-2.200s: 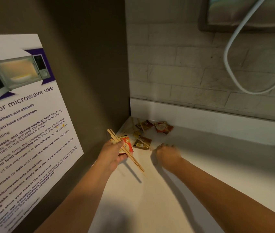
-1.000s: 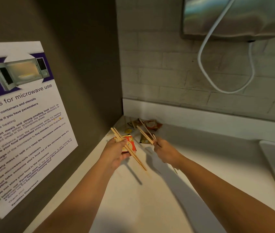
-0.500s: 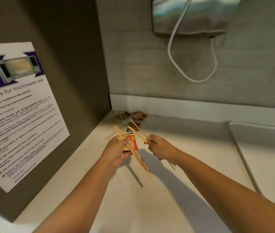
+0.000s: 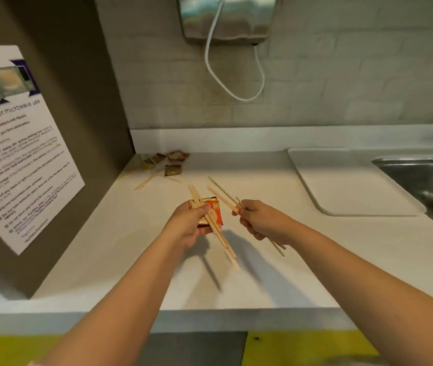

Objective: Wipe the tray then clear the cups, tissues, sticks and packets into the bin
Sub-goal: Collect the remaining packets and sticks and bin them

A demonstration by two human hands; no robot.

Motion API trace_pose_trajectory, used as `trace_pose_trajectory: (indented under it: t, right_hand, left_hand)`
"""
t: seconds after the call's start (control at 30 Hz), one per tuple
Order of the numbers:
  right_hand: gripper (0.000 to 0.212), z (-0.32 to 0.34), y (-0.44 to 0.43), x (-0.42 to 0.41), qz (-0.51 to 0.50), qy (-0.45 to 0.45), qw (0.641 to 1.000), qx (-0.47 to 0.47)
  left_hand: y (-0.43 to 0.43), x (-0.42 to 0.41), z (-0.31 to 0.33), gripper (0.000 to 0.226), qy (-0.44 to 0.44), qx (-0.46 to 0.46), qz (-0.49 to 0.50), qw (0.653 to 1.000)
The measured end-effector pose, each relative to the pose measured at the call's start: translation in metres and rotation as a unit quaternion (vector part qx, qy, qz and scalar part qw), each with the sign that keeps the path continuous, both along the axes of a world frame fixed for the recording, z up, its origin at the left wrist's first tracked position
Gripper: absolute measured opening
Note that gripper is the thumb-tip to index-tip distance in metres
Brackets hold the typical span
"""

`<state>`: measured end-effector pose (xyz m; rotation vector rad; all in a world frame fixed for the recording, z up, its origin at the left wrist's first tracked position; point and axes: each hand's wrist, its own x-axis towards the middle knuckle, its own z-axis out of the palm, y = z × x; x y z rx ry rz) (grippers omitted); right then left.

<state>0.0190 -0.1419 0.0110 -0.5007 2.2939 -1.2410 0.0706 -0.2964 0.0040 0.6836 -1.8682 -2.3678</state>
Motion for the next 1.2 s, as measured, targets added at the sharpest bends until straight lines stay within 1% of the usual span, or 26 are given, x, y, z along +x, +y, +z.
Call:
trace_pose_trajectory:
  t: [0.23, 0.4, 0.5, 0.63, 0.83, 0.93, 1.0, 1.07, 1.2]
  right_hand:
    - [0.024, -0.002, 0.08, 0.061, -0.032, -0.029, 0.999, 0.021]
    - [0.025, -0.002, 0.166, 0.083, -0.115, -0.04, 0.993, 0.006]
    - [0.026, -0.006, 0.214, 0.092, -0.152, -0.044, 0.987, 0.005]
    - [0.024, -0.021, 0.281, 0.116, -0.173, -0.095, 0.98, -0.007]
    - [0.021, -0.059, 0.39, 0.153, -0.193, -0.189, 0.961, 0.052]
    - [0.021, -0.085, 0.428, 0.166, -0.208, -0.242, 0.944, 0.084]
    - [0.024, -0.106, 0.44, 0.173, -0.218, -0.271, 0.932, 0.101]
    - [0.025, -0.13, 0.448, 0.179, -0.232, -0.293, 0.92, 0.117]
    - [0.026, -0.173, 0.454, 0.181, -0.24, -0.325, 0.904, 0.14]
  left_hand:
    - [0.073, 0.032, -0.003, 0.015, -0.005, 0.001, -0.094, 0.996]
    - [0.147, 0.047, -0.002, 0.015, -0.007, 0.004, -0.177, 0.984]
    - [0.184, 0.056, -0.006, 0.015, -0.015, 0.01, -0.21, 0.977]
    - [0.239, 0.068, -0.023, 0.013, -0.041, 0.004, -0.267, 0.963]
    - [0.332, 0.089, -0.07, 0.01, -0.1, -0.015, -0.349, 0.932]
    - [0.364, 0.097, -0.105, 0.015, -0.137, -0.037, -0.372, 0.917]
    - [0.375, 0.101, -0.131, 0.015, -0.172, -0.04, -0.375, 0.91]
    - [0.386, 0.104, -0.158, 0.009, -0.217, -0.037, -0.368, 0.903]
    - [0.404, 0.105, -0.21, 0.007, -0.308, -0.025, -0.334, 0.891]
